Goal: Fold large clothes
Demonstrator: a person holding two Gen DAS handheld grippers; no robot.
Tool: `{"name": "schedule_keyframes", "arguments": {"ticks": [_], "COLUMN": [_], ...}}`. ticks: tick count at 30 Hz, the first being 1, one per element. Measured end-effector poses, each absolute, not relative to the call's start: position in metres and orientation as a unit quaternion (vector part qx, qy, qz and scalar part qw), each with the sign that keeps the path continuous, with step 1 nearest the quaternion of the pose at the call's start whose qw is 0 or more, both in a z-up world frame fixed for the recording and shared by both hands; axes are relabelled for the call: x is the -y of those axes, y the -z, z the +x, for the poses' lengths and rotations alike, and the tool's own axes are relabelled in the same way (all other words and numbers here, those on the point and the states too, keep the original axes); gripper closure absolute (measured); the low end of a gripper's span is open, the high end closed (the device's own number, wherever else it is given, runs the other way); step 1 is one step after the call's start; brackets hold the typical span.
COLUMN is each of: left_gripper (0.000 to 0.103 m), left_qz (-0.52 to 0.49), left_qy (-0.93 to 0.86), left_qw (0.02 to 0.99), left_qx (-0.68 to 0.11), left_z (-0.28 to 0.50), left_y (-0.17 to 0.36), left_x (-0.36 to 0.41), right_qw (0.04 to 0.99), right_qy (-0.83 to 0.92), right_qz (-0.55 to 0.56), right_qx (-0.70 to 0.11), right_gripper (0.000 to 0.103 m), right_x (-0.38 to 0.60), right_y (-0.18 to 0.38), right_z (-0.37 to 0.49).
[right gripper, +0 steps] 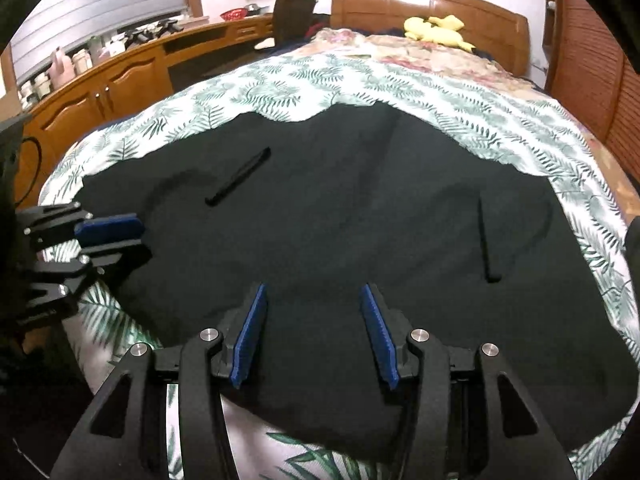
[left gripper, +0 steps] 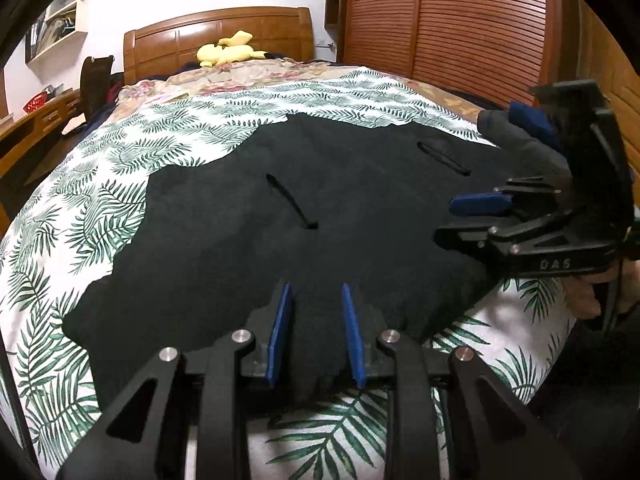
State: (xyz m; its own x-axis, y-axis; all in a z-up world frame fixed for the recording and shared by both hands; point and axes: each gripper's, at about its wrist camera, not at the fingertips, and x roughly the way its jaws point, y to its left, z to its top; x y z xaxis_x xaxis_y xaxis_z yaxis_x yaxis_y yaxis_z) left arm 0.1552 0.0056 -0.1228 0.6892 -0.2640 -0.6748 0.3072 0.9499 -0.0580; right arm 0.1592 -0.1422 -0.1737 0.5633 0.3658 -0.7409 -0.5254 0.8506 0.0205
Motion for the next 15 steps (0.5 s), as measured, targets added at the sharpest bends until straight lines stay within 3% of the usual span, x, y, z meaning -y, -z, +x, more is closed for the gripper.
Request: {"name": "schedule_keyframes", "arguments": {"ticks": [15], "left_gripper": [0.077], "left_qz": [-0.001], "left_qy": [0.098], "left_qw": [0.923], "left_qx": [-0.371], "left_z": [0.125], "left_y": [0.107], "left_x": [-0.034], "right_qw": [0.884], "right_qy": [-0.264], "right_qz": [-0.133], "right_qx": [-0.362], "right_gripper": [0.051], "right_x": [0.141], "right_y": [0.185], "right_z": [0.154]}}
